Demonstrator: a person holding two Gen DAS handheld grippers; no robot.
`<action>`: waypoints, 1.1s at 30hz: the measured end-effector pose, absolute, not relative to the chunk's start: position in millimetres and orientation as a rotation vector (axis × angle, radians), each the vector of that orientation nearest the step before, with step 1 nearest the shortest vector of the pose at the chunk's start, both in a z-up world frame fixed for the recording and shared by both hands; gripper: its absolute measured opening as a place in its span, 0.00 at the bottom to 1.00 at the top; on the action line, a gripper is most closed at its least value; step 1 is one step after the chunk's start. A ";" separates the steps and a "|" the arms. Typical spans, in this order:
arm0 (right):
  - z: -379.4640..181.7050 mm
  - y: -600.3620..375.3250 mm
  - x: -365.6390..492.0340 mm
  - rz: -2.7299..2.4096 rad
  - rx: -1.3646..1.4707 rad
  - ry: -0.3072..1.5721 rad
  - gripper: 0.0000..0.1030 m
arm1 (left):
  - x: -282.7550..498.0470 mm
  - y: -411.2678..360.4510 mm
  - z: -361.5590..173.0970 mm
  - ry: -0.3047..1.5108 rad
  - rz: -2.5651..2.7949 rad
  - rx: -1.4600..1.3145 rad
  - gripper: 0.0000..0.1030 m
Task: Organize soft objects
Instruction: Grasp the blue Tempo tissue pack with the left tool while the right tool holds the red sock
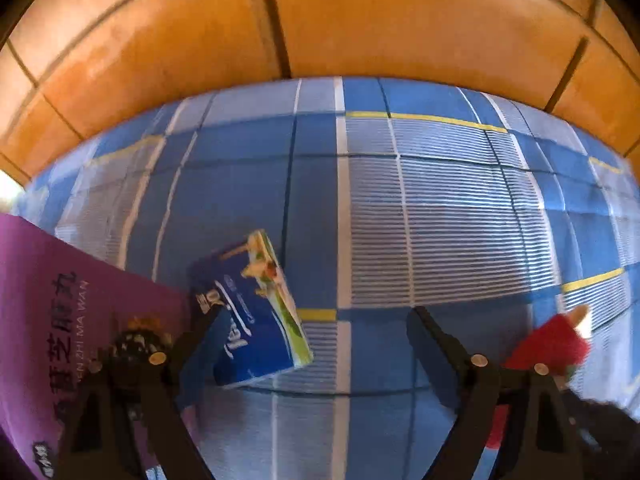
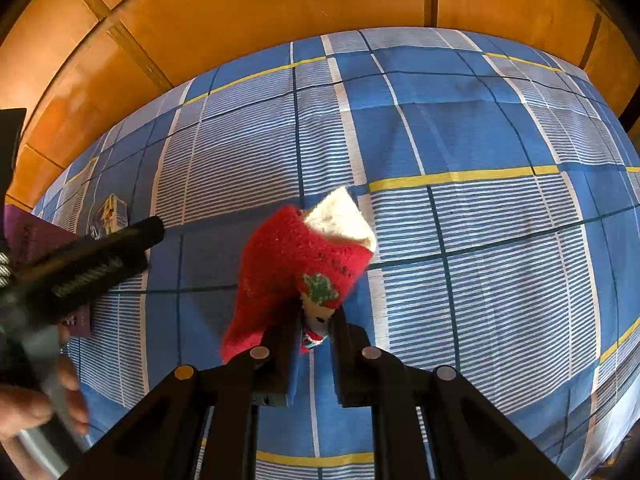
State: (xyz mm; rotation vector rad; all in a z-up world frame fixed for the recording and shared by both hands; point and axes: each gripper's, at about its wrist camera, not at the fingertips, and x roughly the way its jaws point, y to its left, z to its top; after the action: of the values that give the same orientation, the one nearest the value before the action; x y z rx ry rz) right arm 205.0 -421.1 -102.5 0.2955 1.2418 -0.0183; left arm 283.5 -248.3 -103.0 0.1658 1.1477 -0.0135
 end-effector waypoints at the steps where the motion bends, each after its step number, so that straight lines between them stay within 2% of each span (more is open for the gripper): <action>1: -102.6 -420.8 205.0 -0.018 0.296 1.241 0.11 | 280.0 -252.6 -104.8 1.135 -0.045 0.182 0.90; 5: -103.4 -420.5 204.9 -0.022 0.296 1.243 0.11 | 264.8 -267.1 -103.8 1.094 -0.201 0.196 0.86; 6: -104.0 -421.5 204.8 -0.024 0.303 1.244 0.11 | 259.2 -274.0 -105.4 1.106 -0.276 0.207 0.81; 7: -104.4 -423.8 204.5 -0.030 0.312 1.243 0.11 | 254.1 -279.2 -107.9 1.128 -0.335 0.211 0.68; 9: -105.0 -428.4 203.4 -0.046 0.331 1.240 0.11 | 247.4 -279.8 -112.7 1.163 -0.383 0.191 0.64; 18: -105.6 -425.7 202.8 -0.049 0.321 1.240 0.11 | 248.7 -260.7 -73.3 1.105 -0.439 0.118 0.73; 21: -105.9 -427.1 203.0 -0.047 0.328 1.240 0.11 | 275.1 -257.3 -59.1 1.182 -0.354 0.092 0.85; 24: -105.7 -428.1 202.9 -0.046 0.328 1.241 0.11 | 303.7 -240.8 -57.7 1.257 -0.263 -0.014 0.87; 33: -102.8 -425.2 205.0 -0.042 0.309 1.238 0.11 | 338.7 -233.8 -77.1 1.293 -0.258 0.042 0.89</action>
State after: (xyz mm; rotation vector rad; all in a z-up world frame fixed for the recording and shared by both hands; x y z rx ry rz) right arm 205.0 -425.2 -102.8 0.3091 1.2381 -0.0420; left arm 338.7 -233.8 -77.1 0.0416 1.2932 -0.2576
